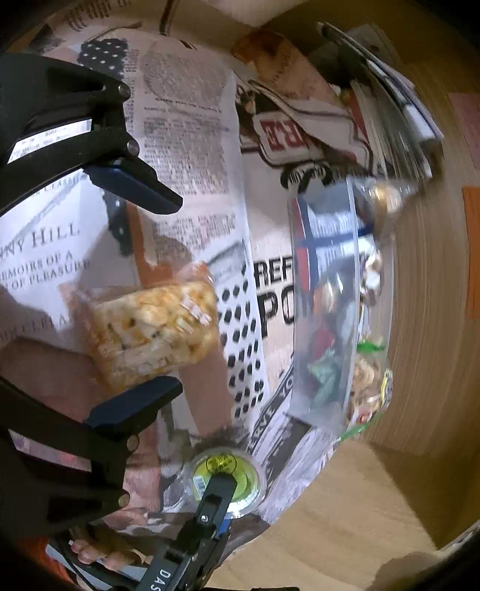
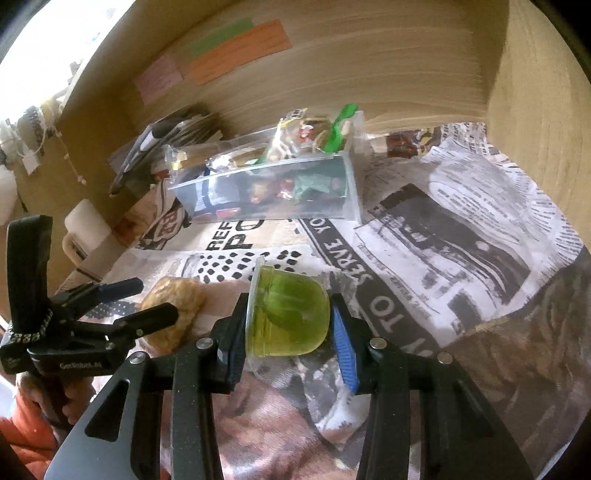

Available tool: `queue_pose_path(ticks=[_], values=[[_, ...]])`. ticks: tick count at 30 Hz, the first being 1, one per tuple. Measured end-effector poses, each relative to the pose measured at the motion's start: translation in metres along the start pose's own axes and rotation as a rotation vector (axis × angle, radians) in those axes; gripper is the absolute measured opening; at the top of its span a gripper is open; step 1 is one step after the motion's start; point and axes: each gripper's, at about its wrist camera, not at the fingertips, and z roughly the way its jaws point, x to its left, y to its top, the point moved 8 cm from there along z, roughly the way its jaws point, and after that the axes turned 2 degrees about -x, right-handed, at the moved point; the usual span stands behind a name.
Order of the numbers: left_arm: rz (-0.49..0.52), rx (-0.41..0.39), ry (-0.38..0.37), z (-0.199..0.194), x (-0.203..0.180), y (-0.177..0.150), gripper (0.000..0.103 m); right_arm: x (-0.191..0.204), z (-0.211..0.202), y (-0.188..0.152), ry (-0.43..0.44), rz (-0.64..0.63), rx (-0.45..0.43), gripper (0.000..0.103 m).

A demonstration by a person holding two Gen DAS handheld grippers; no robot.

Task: Organize snacks
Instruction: 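Grasp the puff snack bag with the left gripper while the right grasps the green jelly cup, then drop the puff bag into the box with the left gripper while the right drops the jelly cup in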

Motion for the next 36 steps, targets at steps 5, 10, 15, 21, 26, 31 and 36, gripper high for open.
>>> queue_pose_path(ticks=[5,10,15,21,26,31,36], values=[[-0.001,0.007,-0.060,0.003,-0.005,0.000,0.059,0.008,0.002,0.005,0.010,-0.010,-0.010,0.038],[0.038,0.002,-0.079,0.011,-0.019,-0.001,0.046,0.014,0.003,0.011,0.009,-0.017,-0.017,0.038],[0.045,-0.039,-0.094,0.007,-0.018,0.011,0.044,0.018,0.004,0.019,0.006,-0.023,-0.026,0.038],[0.035,-0.112,-0.109,-0.010,-0.010,0.040,0.044,0.026,0.007,0.040,0.007,-0.038,-0.053,0.038],[0.024,-0.168,-0.108,-0.019,0.003,0.067,0.044,0.032,0.010,0.063,0.014,-0.056,-0.086,0.038],[0.007,-0.212,-0.122,-0.024,0.013,0.101,0.044,0.042,0.013,0.090,0.011,-0.085,-0.121,0.038],[0.000,-0.238,-0.129,-0.022,0.019,0.126,0.044,0.047,0.018,0.116,-0.002,-0.110,-0.153,0.038]])
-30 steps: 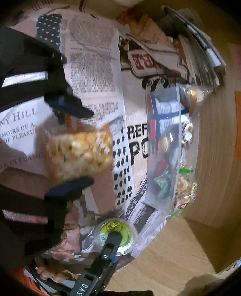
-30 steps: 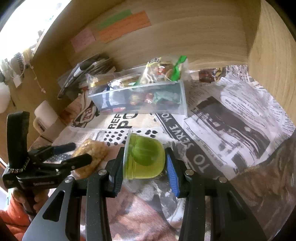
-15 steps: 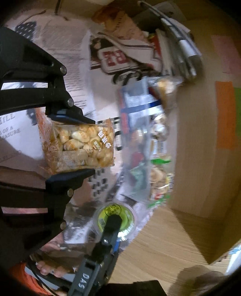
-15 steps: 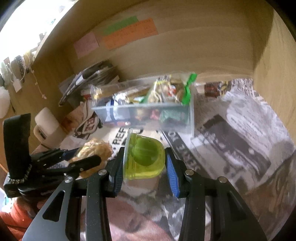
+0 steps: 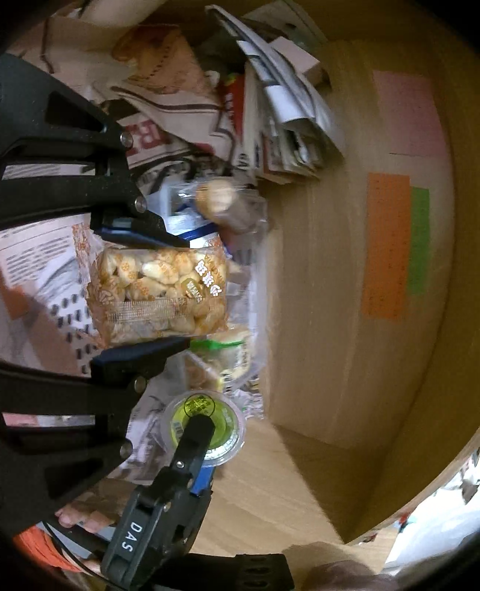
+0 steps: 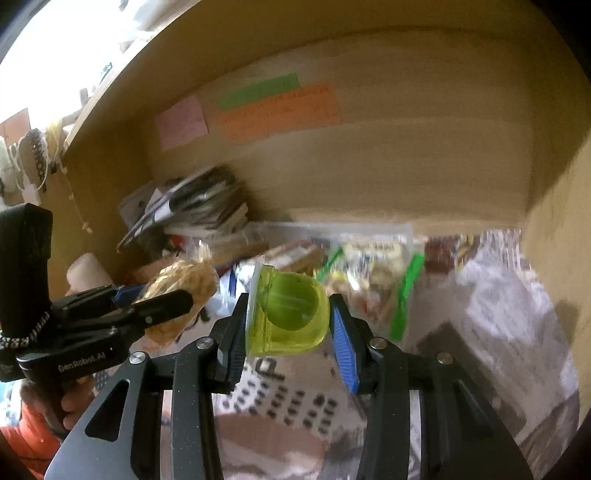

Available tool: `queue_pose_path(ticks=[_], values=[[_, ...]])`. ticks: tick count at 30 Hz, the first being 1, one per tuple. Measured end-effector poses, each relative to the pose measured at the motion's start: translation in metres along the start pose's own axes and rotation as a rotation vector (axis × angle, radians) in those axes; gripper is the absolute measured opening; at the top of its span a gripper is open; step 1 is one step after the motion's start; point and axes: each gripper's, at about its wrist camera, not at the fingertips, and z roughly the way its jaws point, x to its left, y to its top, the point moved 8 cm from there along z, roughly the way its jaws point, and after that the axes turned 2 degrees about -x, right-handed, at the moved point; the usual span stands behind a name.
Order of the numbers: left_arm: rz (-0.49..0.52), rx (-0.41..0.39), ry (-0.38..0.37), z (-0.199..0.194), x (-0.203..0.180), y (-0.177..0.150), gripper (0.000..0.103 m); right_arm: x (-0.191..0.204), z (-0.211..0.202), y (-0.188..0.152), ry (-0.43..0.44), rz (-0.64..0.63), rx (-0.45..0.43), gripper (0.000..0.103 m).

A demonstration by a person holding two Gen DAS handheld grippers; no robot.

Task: Organize snacks
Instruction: 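Drop the puff bag into the box with the left gripper while the right drops the jelly cup in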

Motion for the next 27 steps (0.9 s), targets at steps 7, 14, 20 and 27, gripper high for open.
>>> queue_pose_path(ticks=[7,14,20,27], values=[[-0.003,0.003,-0.003,0.022,0.007,0.023,0.044,-0.001,0.021,0.023,-0.020,-0.028,-0.004,0.038],[0.000,0.043,0.005,0.059,0.019,0.040,0.044,-0.005,0.050,0.036,-0.032,-0.046,0.033,0.038],[-0.005,0.090,0.015,0.092,0.027,0.044,0.044,-0.013,0.078,0.039,-0.060,-0.062,0.078,0.038],[0.019,0.071,0.029,0.091,0.026,0.047,0.048,-0.019,0.088,0.039,-0.062,-0.053,0.092,0.042]])
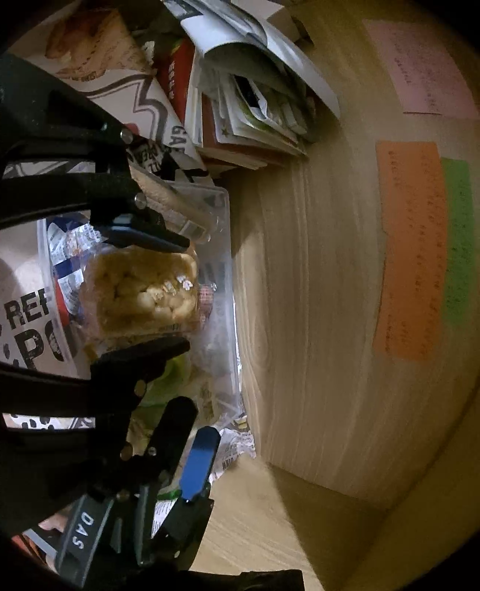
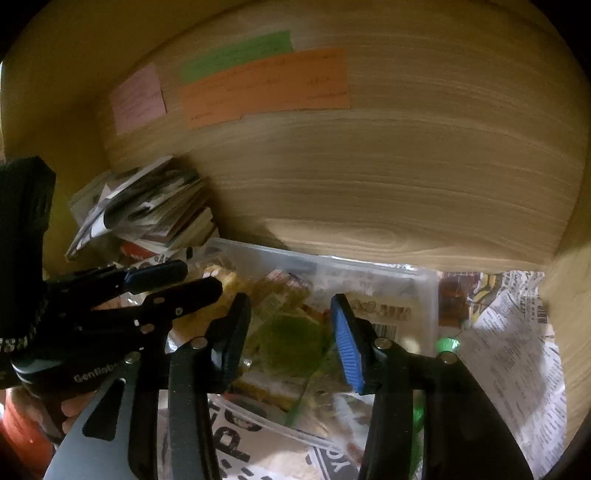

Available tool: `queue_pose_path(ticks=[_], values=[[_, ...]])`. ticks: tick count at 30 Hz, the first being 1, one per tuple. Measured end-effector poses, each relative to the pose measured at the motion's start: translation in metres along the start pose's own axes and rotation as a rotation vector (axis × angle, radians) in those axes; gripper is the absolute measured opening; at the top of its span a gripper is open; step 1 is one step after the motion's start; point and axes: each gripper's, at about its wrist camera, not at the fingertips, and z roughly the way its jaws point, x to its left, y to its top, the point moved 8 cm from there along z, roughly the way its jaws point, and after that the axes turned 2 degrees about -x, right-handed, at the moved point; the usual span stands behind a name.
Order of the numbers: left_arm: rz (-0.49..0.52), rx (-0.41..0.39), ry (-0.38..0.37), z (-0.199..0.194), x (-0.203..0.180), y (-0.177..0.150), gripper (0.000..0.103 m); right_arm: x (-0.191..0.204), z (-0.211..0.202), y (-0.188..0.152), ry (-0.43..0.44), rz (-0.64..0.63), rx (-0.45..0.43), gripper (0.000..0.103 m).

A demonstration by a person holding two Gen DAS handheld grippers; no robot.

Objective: Organize snacks

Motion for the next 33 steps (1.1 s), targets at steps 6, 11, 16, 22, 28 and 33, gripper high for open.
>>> queue_pose_path(ticks=[6,11,16,22,28,33], values=[[-0.034,-0.016,-0.006,-0.022,0.005,-0.006,0.048,0.000,-0.018,0.000,-0.001,0.000,-0.028,0.042],[-0.026,-0.081,0.019,-0.058,0.000,-0.010,0.048,0.006,-0.047,-0.003,-0.002,-0.015,-0.073,0.042],[-0.014,-0.184,0.035,-0.114,-0.008,-0.007,0.048,0.015,-0.088,-0.001,0.007,-0.012,-0.151,0.042],[0.005,-0.305,0.062,-0.175,-0.022,-0.006,0.057,0.026,-0.142,0.005,0.016,-0.006,-0.261,0.042],[0.030,-0.396,0.099,-0.219,-0.034,-0.007,0.075,0.035,-0.191,0.006,0.015,-0.005,-0.361,0.060],[0.033,-0.460,0.121,-0.245,-0.039,-0.012,0.094,0.042,-0.215,0.001,0.000,-0.008,-0.415,0.083]])
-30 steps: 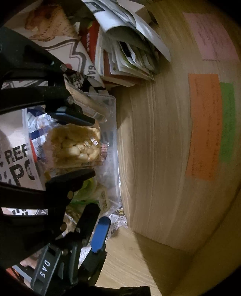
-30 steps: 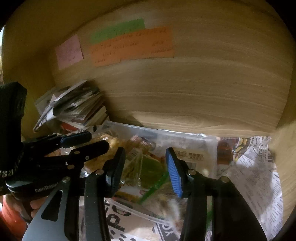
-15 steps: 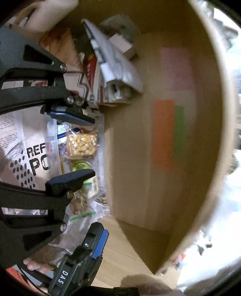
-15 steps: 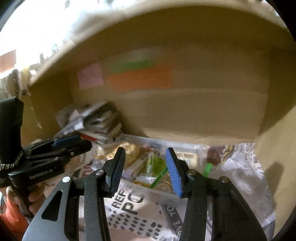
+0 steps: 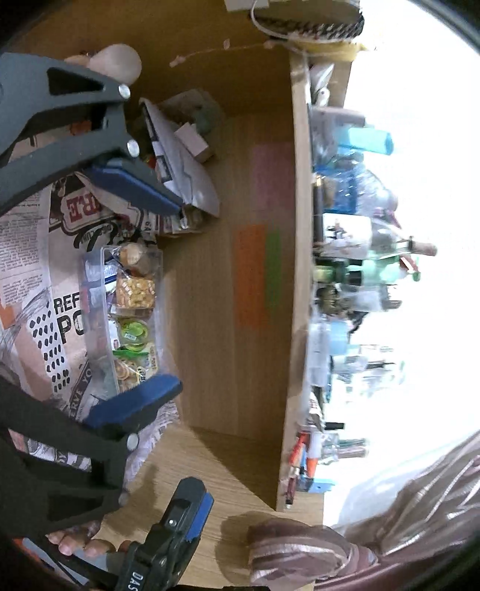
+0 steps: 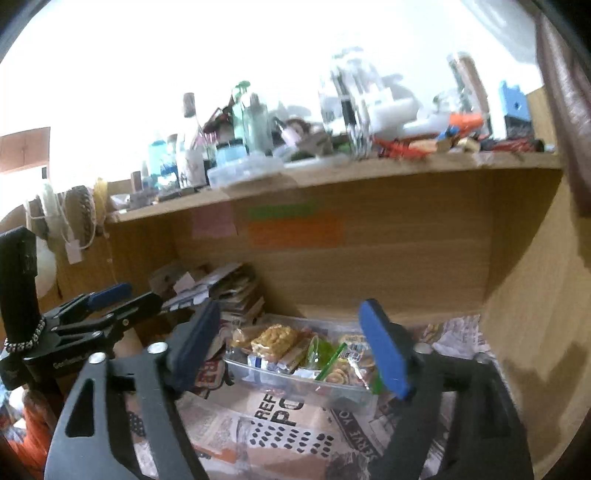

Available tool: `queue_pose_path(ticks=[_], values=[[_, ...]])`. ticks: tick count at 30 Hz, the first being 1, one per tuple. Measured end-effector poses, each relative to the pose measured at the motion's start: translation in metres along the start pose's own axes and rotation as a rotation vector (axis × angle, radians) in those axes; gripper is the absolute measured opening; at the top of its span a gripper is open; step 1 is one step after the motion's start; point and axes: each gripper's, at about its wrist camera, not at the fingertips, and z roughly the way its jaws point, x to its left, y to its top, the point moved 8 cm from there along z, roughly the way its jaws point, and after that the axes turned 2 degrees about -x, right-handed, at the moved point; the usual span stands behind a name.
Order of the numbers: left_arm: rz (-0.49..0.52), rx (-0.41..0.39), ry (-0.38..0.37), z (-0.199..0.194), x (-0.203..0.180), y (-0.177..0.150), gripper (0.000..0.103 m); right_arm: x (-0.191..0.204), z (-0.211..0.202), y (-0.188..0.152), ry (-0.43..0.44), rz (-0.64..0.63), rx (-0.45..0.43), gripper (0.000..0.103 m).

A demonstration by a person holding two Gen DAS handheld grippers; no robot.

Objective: Organize snacks

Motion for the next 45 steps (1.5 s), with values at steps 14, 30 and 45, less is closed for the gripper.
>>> queue_pose_path(ticks=[14,30,45], values=[[-0.009,-0.046,0.004,-0.026,-0.003,0.000,0.103,0.002,-0.030,0.001,-0.040,-0.006,-0.063,0.103],[-0.021,-0.043,0.007,-0.025,0.002,-0.002,0.103,0.010,-0.031,-0.001,-0.039,-0.024,-0.060,0.103],[-0.022,-0.041,0.000,-0.024,0.001,-0.004,0.103,0.013,-0.026,-0.004,-0.037,-0.021,-0.049,0.103]])
